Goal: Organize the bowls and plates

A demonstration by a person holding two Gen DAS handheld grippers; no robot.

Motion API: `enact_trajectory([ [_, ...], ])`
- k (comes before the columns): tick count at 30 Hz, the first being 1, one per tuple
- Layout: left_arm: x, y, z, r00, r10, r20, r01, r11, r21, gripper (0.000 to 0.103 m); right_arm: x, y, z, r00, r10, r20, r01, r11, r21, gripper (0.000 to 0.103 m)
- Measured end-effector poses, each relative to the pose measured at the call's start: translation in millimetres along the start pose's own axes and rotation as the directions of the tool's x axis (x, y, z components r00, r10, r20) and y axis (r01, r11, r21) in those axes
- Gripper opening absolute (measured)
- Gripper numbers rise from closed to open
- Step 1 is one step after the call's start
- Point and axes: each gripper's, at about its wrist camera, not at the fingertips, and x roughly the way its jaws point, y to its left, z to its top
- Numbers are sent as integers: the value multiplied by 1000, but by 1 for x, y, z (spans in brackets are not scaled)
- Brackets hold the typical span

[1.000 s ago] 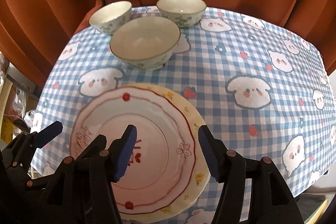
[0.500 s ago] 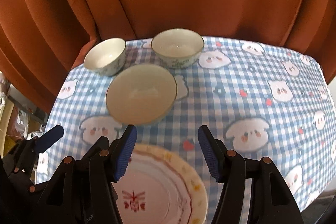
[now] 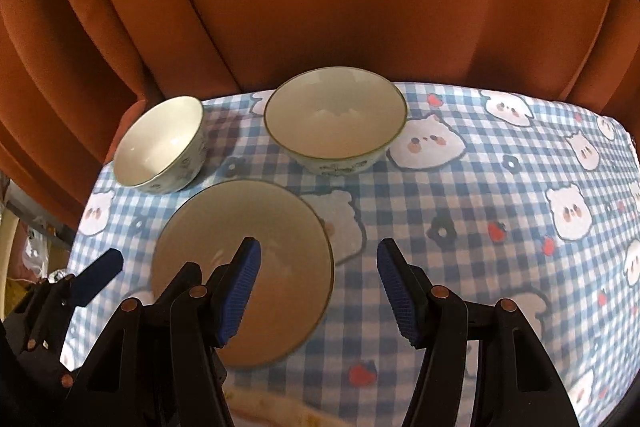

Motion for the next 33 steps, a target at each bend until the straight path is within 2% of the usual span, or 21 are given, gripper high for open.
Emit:
enact_trajectory([
  [3,13,-4,2,1000,14,-15,-14,1000,10,60,14,-1,1,1000,4,-24,-4,1000,7,52],
  [5,20,-5,1,999,12,-31,-12,1000,6,51,22,-3,1,999,13,-40,-12,1000,13,46],
  [8,28,-5,2,999,0,-50,0,1000,1,39,32,-4,1,998,24,-65,-23,1000,11,32],
  [11,31,-5,2,999,-2,-46,1,1000,-15,35,38,-5,3,996,45,-71,-44,999,17,26],
  [16,32,-2,2,999,3,-43,-5,1000,-29,29,39,-1,4,997,41,-69,-41,999,7,24],
  [24,30,-2,2,998,3,-56,-5,1000,-31,28,35,0,3,995,54,-81,-52,998,19,24],
  [33,-2,0,3,1000,-8,-12,8,999,-36,28,6,1,3,998,49,-44,-48,999,23,24],
])
